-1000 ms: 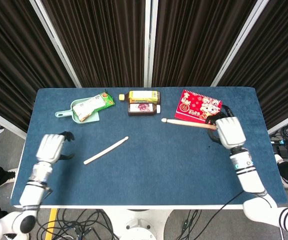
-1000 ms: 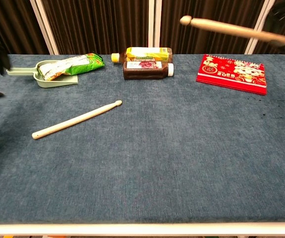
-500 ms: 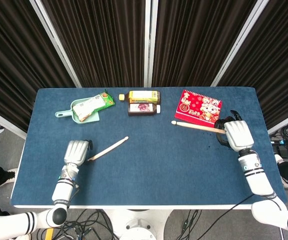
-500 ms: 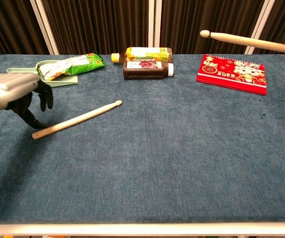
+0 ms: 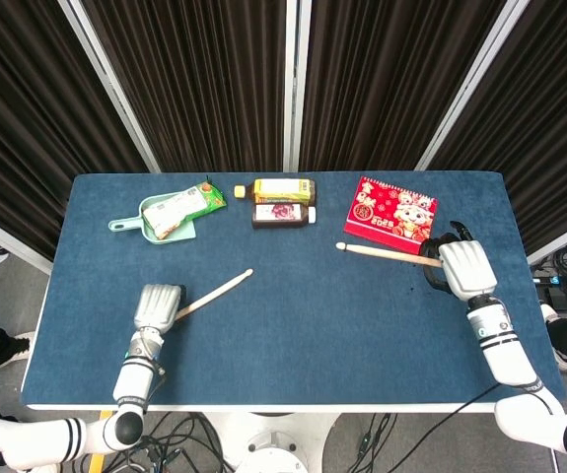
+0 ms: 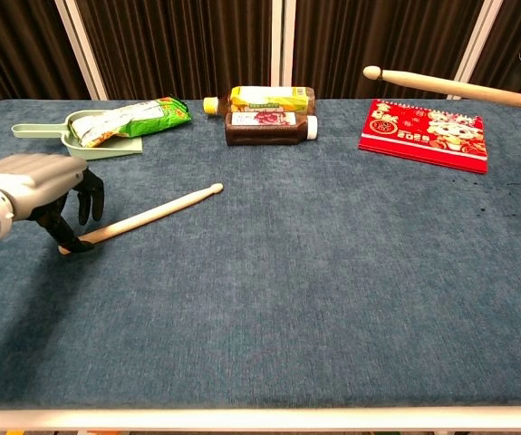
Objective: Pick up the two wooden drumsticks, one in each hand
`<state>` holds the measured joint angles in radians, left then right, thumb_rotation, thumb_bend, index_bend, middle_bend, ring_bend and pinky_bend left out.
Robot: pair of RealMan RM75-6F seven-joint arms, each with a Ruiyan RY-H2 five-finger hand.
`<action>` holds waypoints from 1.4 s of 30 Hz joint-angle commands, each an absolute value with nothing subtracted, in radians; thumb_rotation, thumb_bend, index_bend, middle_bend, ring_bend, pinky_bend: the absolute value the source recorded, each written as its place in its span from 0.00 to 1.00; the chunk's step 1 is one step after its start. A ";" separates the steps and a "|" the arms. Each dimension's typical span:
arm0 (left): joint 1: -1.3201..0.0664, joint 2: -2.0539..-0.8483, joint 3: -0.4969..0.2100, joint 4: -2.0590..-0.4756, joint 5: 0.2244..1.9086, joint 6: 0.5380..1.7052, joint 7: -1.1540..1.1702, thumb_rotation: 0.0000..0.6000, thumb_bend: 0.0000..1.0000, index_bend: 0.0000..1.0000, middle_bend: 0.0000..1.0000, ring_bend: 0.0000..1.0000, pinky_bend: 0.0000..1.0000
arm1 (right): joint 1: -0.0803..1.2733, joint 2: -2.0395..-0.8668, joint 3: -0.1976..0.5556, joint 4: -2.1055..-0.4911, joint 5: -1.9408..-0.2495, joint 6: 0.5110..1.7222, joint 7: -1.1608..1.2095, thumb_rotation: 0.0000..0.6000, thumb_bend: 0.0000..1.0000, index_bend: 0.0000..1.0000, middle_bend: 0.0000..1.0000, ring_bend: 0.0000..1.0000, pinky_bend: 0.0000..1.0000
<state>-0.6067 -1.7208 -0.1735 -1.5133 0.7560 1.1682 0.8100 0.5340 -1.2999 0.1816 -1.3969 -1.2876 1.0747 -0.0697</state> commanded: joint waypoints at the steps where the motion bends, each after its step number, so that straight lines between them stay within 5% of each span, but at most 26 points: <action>1: -0.616 -1.732 -0.166 -1.504 0.741 1.171 0.828 1.00 0.21 0.49 0.50 0.69 0.83 | 0.534 -1.302 0.181 -1.394 -1.288 1.075 -0.066 1.00 0.67 0.66 0.59 0.34 0.12; 22: -0.641 -1.763 -0.152 -1.446 0.715 1.158 0.828 1.00 0.37 0.57 0.58 0.72 0.83 | 0.526 -1.317 0.172 -1.377 -1.278 1.070 -0.062 1.00 0.67 0.66 0.59 0.34 0.12; 33: -0.613 -1.718 -0.143 -1.408 0.861 1.095 0.605 1.00 0.53 0.68 0.71 0.74 0.87 | 0.484 -1.323 0.144 -1.361 -1.297 1.081 0.043 1.00 0.67 0.66 0.59 0.34 0.12; 42: -0.571 -1.633 -0.165 -1.417 1.005 1.002 0.257 1.00 0.55 0.68 0.72 0.74 0.87 | 0.466 -1.296 0.141 -1.374 -1.321 1.087 0.122 1.00 0.68 0.66 0.59 0.34 0.12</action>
<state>-0.5942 -1.6719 -0.1551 -1.4114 0.9377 1.0381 0.3800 0.4681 -1.3018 0.1407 -1.3687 -1.3157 1.0846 0.1150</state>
